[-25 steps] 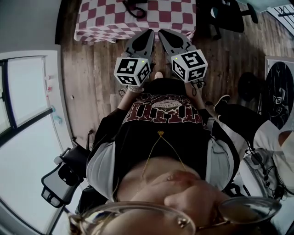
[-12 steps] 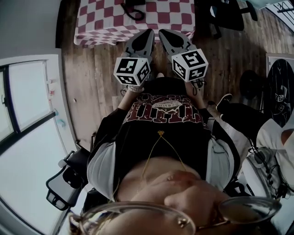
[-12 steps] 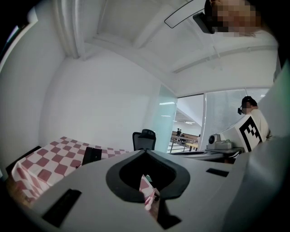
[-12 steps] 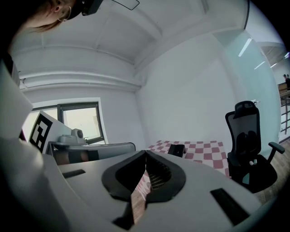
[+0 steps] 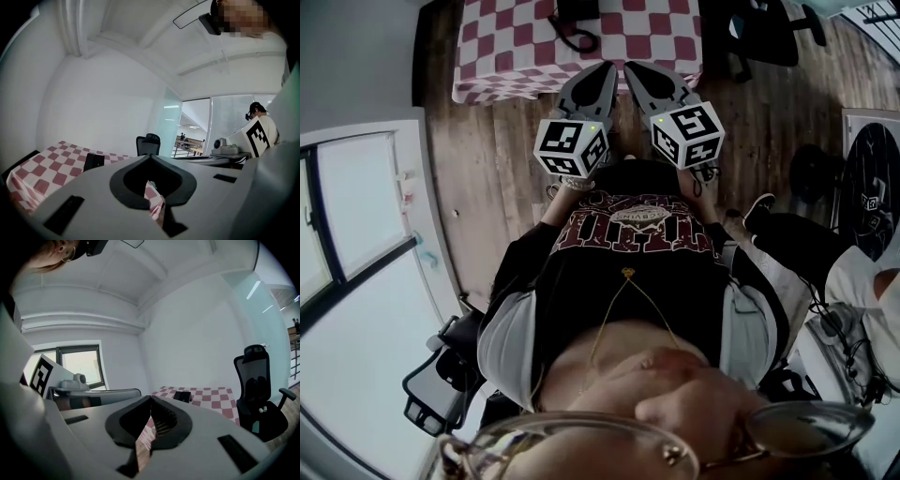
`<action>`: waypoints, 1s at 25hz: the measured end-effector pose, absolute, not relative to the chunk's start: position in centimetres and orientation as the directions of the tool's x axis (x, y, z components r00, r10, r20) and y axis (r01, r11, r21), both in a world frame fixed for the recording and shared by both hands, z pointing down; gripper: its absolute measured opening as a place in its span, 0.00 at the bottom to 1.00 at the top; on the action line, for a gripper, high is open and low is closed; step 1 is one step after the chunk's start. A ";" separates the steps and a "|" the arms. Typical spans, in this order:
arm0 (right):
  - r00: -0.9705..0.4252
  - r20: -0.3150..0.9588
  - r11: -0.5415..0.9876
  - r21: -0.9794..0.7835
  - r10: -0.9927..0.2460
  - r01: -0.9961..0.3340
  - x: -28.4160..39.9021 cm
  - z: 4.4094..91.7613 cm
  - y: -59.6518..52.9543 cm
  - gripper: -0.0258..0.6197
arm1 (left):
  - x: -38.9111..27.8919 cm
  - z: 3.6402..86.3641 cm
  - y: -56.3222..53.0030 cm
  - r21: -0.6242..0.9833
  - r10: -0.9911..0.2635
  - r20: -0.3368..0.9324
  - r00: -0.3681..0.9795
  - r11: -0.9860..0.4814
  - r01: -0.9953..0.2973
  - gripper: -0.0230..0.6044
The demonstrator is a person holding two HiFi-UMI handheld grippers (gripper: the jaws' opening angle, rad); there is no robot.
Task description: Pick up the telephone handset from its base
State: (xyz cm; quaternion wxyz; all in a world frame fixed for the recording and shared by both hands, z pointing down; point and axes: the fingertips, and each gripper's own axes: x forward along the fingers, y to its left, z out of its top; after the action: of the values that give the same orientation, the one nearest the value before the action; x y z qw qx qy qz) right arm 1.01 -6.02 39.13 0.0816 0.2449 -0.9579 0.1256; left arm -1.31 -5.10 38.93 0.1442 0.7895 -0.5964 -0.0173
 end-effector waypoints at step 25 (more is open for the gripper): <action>-0.820 0.247 0.795 -0.217 -0.517 -0.566 -7.2 40.7 -13.8 0.07 | -9.3 40.2 -12.4 0.263 -0.911 0.164 0.378 -0.328 -0.907 0.05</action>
State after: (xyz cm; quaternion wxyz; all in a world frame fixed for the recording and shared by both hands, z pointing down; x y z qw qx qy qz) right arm -7.16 -13.79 40.68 0.0877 0.2870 -0.9433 0.1417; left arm -9.34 -12.43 40.21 0.1569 0.8150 -0.5578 -0.0065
